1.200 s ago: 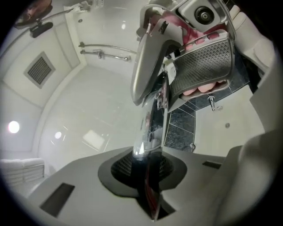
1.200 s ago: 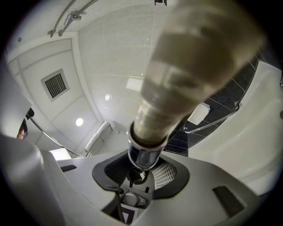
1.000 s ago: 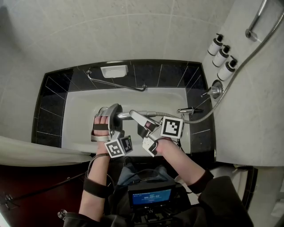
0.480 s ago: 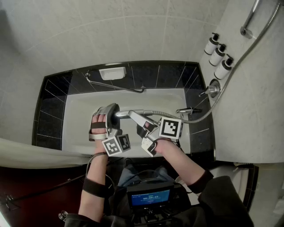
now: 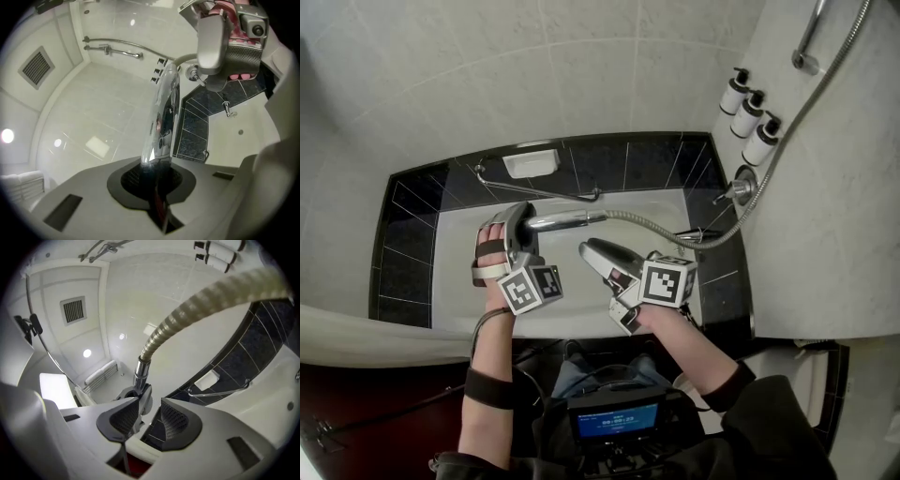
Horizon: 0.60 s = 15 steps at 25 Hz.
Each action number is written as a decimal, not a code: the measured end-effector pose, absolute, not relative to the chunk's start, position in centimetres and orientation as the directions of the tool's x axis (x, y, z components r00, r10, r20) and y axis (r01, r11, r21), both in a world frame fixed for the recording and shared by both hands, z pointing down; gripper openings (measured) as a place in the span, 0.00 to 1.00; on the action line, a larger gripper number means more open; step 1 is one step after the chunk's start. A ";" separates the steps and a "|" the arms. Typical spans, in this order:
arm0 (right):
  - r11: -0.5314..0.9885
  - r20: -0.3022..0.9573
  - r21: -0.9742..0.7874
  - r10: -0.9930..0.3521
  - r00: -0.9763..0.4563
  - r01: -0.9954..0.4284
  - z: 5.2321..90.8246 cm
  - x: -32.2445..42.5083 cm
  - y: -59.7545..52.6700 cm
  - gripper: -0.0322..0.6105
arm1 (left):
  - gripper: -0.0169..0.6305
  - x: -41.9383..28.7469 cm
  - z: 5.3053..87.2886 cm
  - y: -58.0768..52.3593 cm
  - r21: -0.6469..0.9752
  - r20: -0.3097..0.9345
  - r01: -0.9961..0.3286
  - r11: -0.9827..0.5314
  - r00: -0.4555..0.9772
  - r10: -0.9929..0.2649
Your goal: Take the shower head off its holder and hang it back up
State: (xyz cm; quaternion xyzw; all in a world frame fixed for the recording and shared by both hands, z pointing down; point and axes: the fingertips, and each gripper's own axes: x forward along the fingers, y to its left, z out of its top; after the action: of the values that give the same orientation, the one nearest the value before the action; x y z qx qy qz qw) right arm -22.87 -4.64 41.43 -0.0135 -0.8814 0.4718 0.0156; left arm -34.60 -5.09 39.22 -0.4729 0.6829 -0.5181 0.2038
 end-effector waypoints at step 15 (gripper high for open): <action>0.906 0.300 -0.268 -0.244 -0.922 -0.327 42.8 -16.5 -12.7 0.08 | 0.08 -36.7 31.0 -9.8 -0.919 0.205 -0.394 -0.007 -0.463 -0.862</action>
State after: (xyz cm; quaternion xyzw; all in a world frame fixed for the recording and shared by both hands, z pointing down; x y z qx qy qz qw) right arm -16.49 -12.70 42.81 0.1477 -0.9675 0.1585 0.1307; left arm -36.73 -9.84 30.99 -0.4690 0.6694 -0.5326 0.2197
